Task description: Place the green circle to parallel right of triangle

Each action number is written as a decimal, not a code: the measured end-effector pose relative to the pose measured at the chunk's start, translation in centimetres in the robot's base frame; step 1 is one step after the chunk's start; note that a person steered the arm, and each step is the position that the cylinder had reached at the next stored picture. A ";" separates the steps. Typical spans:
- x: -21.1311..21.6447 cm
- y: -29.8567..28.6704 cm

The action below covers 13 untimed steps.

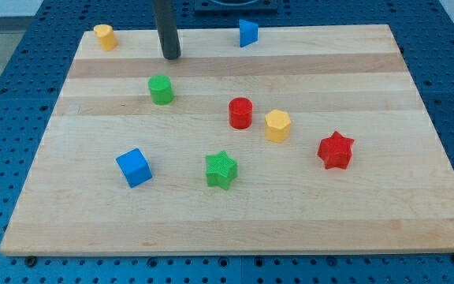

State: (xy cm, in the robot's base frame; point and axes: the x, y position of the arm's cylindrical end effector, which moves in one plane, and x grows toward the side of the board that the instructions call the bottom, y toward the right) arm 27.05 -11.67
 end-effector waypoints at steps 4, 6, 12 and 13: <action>14.0 -0.4; 20.1 -2.1; 13.1 -2.2; 11.0 -0.9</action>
State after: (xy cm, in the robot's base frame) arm 38.04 -12.61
